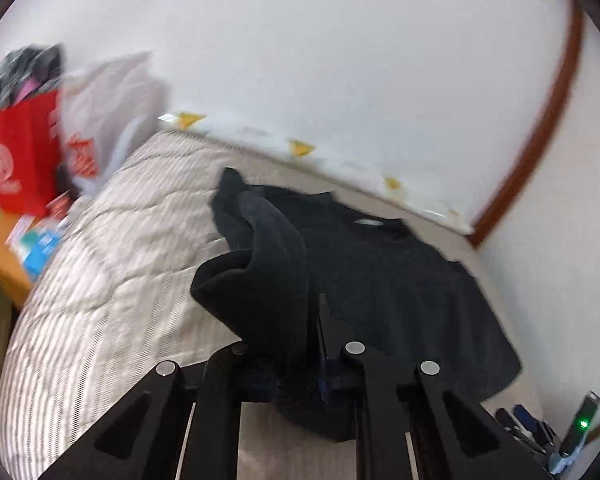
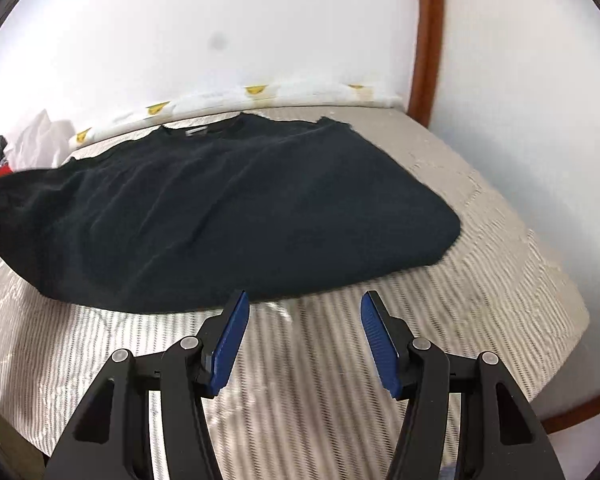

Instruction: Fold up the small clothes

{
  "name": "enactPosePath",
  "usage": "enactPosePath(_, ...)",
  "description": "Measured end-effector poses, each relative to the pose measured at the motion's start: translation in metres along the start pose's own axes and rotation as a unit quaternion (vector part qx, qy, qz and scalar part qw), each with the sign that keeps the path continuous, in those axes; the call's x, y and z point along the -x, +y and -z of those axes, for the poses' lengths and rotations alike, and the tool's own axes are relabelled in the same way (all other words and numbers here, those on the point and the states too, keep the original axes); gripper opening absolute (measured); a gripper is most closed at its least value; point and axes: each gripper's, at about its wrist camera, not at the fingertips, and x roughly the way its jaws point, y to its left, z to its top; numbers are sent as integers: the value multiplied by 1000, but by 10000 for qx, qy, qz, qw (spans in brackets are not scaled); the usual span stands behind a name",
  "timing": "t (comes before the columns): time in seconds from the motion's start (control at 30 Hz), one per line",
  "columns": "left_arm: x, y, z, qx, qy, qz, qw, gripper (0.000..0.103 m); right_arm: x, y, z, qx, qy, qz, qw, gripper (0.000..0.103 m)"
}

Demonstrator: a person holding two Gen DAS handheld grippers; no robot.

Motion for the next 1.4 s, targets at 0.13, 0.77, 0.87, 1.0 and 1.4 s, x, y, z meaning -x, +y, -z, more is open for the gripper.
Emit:
enactPosePath(0.13,-6,-41,-2,-464,66,231,9986,12,6,-19,-1,-144,-52,102,9998,57)
enactPosePath(0.77,-77,-124,49,-1269,1260,1210,9764,24,14,-62,2,-551,90,361,9978,58)
enactPosePath(0.87,-62,-123,46,-1382,1227,1451,9720,35,14,-54,-3,-529,80,236,9983,59)
enactPosePath(1.0,-24,-107,47,-1710,673,1529,9710,55,16,-32,-16,-382,7,-165,9991,61)
enactPosePath(1.4,-16,-1,73,-1493,920,777,9814,67,-1,60,-61,-406,11,-1898,9810,74)
